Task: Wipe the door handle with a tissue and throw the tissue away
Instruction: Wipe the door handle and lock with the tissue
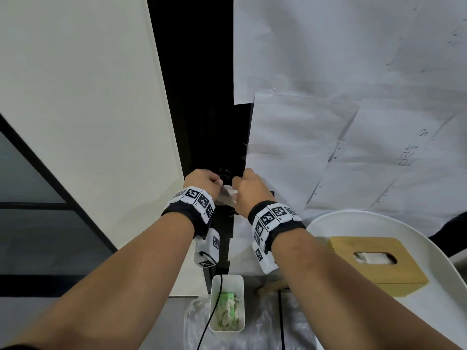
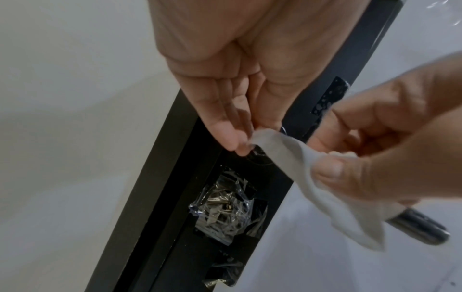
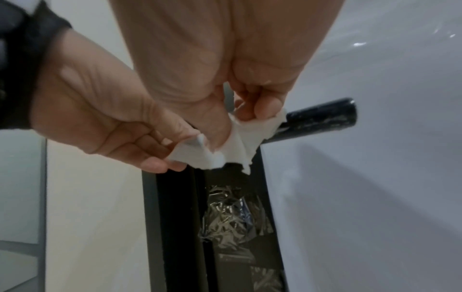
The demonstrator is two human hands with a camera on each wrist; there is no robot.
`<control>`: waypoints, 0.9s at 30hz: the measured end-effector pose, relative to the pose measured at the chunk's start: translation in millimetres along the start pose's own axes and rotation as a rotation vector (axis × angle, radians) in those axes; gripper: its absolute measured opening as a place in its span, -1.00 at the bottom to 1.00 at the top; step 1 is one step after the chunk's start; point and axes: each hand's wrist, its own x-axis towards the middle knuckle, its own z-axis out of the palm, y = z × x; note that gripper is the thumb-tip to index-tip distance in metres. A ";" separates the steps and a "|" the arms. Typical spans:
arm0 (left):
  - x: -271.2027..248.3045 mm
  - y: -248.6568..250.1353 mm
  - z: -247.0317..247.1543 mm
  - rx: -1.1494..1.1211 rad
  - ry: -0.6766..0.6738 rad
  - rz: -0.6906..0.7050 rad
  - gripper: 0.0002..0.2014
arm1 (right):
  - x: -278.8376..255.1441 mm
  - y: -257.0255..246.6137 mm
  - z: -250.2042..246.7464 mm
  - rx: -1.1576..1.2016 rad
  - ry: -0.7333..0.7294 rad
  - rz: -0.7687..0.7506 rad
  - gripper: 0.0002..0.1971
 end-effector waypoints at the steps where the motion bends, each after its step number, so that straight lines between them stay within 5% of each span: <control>1: 0.2 0.8 0.0 0.001 -0.003 -0.004 -0.84 | -0.2 3.5 -1.0 -0.006 -0.006 0.013 -0.74; 15: 8.8 5.8 3.5 0.041 -0.041 -0.043 -0.82 | 5.4 3.2 2.5 -0.049 0.026 -0.061 -0.83; 27: 6.7 1.4 2.0 0.052 -0.066 -0.037 -0.85 | 0.6 15.3 -11.9 -0.057 -0.069 0.056 -0.78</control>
